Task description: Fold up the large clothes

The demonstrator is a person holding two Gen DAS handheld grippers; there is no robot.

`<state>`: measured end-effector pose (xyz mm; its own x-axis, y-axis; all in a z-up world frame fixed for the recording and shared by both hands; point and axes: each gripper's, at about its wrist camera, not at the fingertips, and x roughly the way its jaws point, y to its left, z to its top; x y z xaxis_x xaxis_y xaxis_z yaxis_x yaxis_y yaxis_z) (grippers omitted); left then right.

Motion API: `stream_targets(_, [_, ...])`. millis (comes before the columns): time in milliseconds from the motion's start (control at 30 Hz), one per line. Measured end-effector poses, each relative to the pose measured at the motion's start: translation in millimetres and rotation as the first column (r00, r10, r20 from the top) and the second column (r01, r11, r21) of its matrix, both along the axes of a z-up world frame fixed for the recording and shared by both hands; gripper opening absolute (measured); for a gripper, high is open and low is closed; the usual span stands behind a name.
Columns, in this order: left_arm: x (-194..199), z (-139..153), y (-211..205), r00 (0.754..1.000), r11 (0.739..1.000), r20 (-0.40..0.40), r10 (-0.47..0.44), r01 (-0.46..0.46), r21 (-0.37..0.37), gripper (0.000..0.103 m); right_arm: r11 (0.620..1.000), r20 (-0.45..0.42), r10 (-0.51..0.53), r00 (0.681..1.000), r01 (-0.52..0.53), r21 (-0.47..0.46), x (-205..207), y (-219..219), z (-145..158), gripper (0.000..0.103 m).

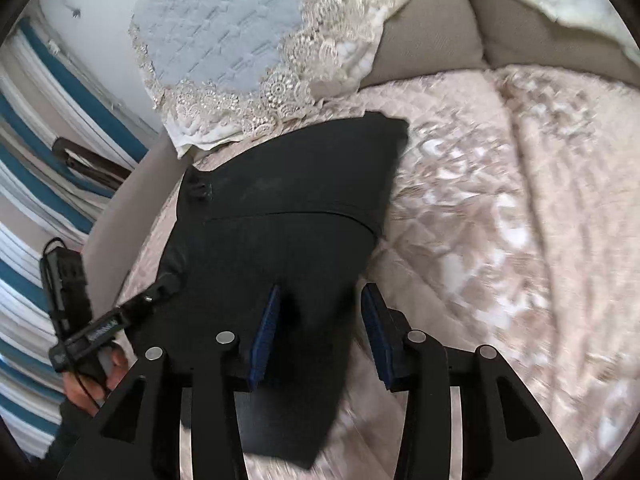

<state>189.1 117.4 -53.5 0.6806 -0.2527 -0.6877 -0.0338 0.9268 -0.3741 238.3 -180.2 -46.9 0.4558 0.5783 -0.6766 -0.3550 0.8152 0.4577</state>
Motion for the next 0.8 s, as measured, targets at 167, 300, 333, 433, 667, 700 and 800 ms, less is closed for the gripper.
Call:
stream_targets(167, [-38.4, 21.9, 4.6, 0.998, 0.999, 0.05, 0.037, -0.038, 0.015, 0.037, 0.998, 0.075, 0.041, 0.996, -0.037, -0.046, -39.7, -1.4, 19.4, 0.043])
stream_targets(300, [-72.3, 36.9, 4.0, 0.995, 0.997, 0.073, 0.062, -0.066, 0.046, 0.037, 0.995, 0.115, 0.054, 0.992, -0.044, -0.085, -73.5, 5.2, 27.2, 0.043])
stream_targets(333, [-80.8, 40.4, 1.7, 0.995, 0.996, 0.078, 0.067, -0.072, 0.058, 0.037, 0.995, 0.122, 0.055, 0.991, -0.044, -0.092, -80.6, 6.3, 28.0, 0.043])
stream_targets(433, [-102.9, 45.8, -9.6, 0.995, 0.993, 0.068, 0.071, -0.077, 0.087, 0.037, 0.989, 0.149, 0.061, 0.987, -0.039, -0.142, -106.6, 12.9, 32.6, 0.043])
stream_targets(667, [-141.8, 50.1, -40.8, 0.996, 0.986, 0.05, 0.069, -0.076, 0.149, 0.048, 0.981, 0.204, 0.051, 0.978, -0.011, -0.196, -150.5, 15.1, 42.0, 0.053])
stream_targets(700, [-145.5, 51.0, -43.4, 0.996, 0.985, 0.051, 0.071, -0.078, 0.156, 0.054, 0.979, 0.206, 0.049, 0.977, -0.006, -0.202, -155.0, 15.1, 41.8, 0.055])
stream_targets(800, [-151.8, 51.2, -51.5, 0.996, 0.983, 0.056, 0.069, -0.077, 0.165, 0.065, 0.975, 0.2, 0.045, 0.979, 0.002, -0.224, -159.3, 16.9, 34.4, 0.058])
